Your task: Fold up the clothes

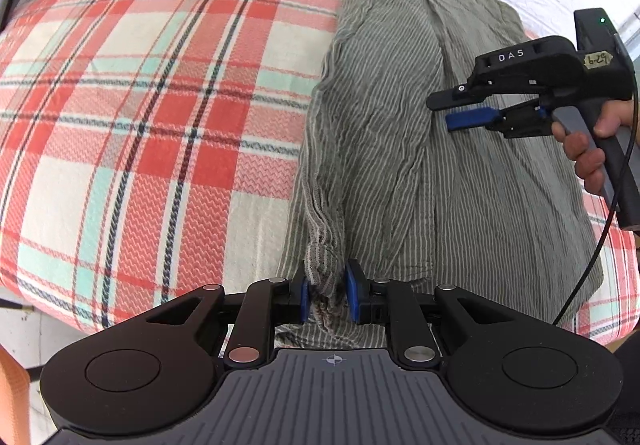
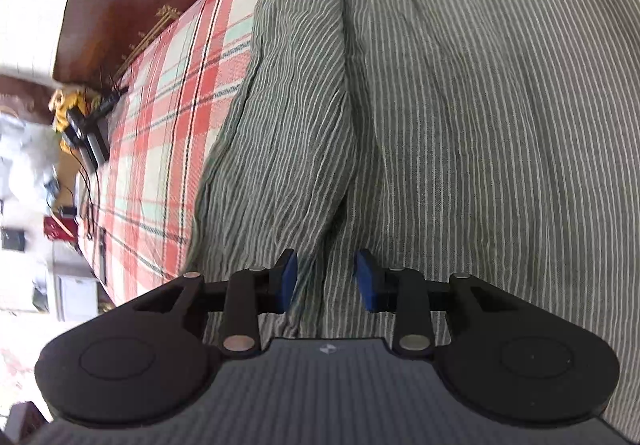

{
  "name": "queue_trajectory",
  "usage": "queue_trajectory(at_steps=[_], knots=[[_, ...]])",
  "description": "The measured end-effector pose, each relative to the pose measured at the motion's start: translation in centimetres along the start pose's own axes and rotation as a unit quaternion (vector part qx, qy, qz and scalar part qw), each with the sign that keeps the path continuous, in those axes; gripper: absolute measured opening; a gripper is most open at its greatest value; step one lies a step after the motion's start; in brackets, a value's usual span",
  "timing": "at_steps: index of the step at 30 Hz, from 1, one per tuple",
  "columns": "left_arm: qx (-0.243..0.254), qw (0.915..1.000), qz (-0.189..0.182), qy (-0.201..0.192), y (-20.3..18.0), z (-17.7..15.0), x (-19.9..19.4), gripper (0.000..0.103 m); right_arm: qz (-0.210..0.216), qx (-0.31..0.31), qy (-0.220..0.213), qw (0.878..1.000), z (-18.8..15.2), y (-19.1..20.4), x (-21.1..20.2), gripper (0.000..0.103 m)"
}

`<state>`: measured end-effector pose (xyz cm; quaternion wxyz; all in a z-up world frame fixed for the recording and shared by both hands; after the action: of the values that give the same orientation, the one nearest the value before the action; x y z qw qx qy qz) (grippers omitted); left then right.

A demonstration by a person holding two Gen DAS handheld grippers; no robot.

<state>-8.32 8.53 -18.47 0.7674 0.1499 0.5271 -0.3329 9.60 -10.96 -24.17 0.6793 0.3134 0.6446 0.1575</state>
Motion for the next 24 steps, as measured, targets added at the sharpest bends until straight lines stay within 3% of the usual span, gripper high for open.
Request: queue_trajectory(at_steps=[6, 11, 12, 14, 15, 18, 24], knots=[[-0.005, 0.9999, 0.006, -0.011, 0.0, 0.1, -0.5, 0.032, 0.027, 0.000, 0.003, 1.000, -0.7, 0.9, -0.9, 0.037], [-0.002, 1.0000, 0.007, -0.004, -0.2, 0.0, 0.1, 0.032, 0.014, 0.006, 0.018, 1.000, -1.0, 1.3, 1.2, 0.035], [-0.002, 1.0000, 0.008, -0.003, -0.2, 0.0, 0.1, 0.031, 0.014, 0.007, 0.019, 1.000, -1.1, 1.3, 1.5, 0.032], [-0.005, 0.9999, 0.010, -0.006, 0.0, 0.0, 0.1, 0.017, 0.015, 0.003, 0.018, 1.000, -1.1, 1.6, 1.9, 0.023], [-0.007, 0.9999, 0.009, -0.009, 0.1, -0.1, 0.0, 0.009, 0.018, -0.001, 0.016, 1.000, -1.0, 1.7, 1.9, 0.005], [-0.013, 0.9996, 0.004, -0.023, 0.3, 0.0, -0.8, 0.007, 0.021, -0.034, 0.005, 0.999, -1.4, 2.6, 0.5, 0.004], [-0.018, 0.9980, -0.040, -0.046, -0.6, 0.0, -3.2, 0.006, 0.027, -0.094, -0.010, 0.995, -1.4, 3.2, -3.6, 0.004]])
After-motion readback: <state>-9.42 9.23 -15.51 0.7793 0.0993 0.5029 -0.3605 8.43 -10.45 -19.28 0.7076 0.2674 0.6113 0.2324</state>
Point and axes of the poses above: each gripper's, at about its wrist camera, not at the fingertips, and x roughly the way its jaws point, y to its left, z to its top, the point moved 2 cm from there along x, roughly the way its jaws point, and after that the axes turned 14 degrees about x, right-handed, at the moved point
